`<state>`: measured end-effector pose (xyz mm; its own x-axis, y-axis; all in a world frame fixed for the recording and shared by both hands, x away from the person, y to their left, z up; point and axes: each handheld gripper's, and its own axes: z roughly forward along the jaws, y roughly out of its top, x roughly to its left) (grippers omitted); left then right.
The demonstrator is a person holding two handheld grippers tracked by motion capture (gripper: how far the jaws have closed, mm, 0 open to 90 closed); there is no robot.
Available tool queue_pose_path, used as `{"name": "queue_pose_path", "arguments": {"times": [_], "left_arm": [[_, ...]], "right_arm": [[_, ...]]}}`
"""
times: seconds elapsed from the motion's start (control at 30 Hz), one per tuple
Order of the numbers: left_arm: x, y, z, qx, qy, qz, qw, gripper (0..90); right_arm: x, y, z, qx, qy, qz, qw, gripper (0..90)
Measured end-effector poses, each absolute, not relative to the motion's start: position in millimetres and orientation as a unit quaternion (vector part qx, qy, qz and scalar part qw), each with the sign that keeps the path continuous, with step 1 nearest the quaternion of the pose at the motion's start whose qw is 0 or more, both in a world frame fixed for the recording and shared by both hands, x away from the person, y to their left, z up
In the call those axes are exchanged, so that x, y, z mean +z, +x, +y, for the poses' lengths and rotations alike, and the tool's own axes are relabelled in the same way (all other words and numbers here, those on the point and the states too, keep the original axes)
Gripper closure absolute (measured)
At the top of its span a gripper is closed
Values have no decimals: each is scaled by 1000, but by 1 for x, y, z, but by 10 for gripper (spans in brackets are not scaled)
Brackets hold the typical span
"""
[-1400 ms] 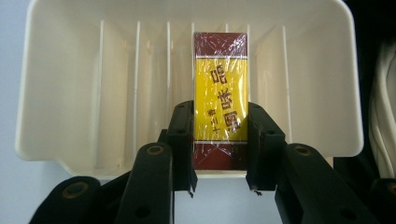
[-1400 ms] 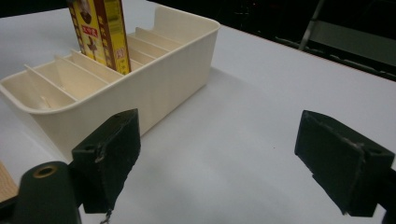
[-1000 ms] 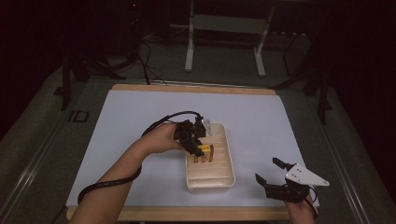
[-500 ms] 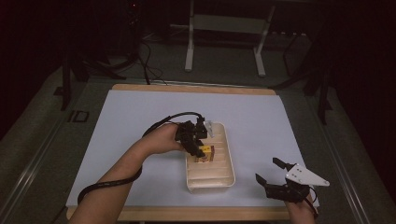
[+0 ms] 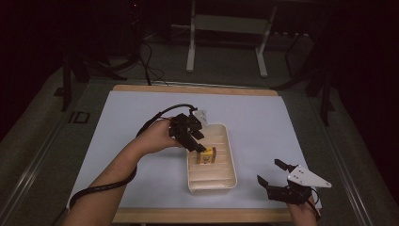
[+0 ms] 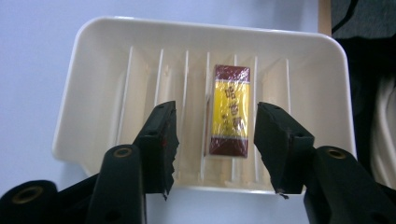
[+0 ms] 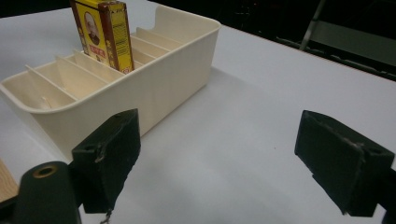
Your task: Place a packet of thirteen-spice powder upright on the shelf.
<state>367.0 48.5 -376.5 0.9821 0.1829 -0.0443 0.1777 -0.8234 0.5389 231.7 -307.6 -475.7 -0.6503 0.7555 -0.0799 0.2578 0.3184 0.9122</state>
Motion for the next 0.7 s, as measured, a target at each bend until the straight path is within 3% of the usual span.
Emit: {"name": "queue_pose_path", "arguments": {"times": [0.07, 0.27, 0.37, 0.43, 0.57, 0.7], "left_arm": [[-376, 369, 54, -8, 951, 115, 287, 408], [-376, 367, 71, -7, 944, 133, 301, 360], [-377, 363, 81, 17, 938, 140, 316, 276], [-377, 361, 88, 31, 934, 150, 324, 140], [-380, 359, 100, 39, 925, 171, 336, 18], [-385, 355, 113, 60, 915, 194, 348, 17]], "right_arm": [[-476, 232, -308, 482, 330, 770, 258, 144], [-476, 232, -307, 482, 330, 770, 258, 144], [-476, 232, -307, 482, 331, 770, 258, 144], [-476, 232, -307, 481, 330, 770, 258, 144], [-476, 232, -307, 481, 331, 770, 258, 144], [-476, 232, -307, 481, 332, 769, 259, 144]]}}
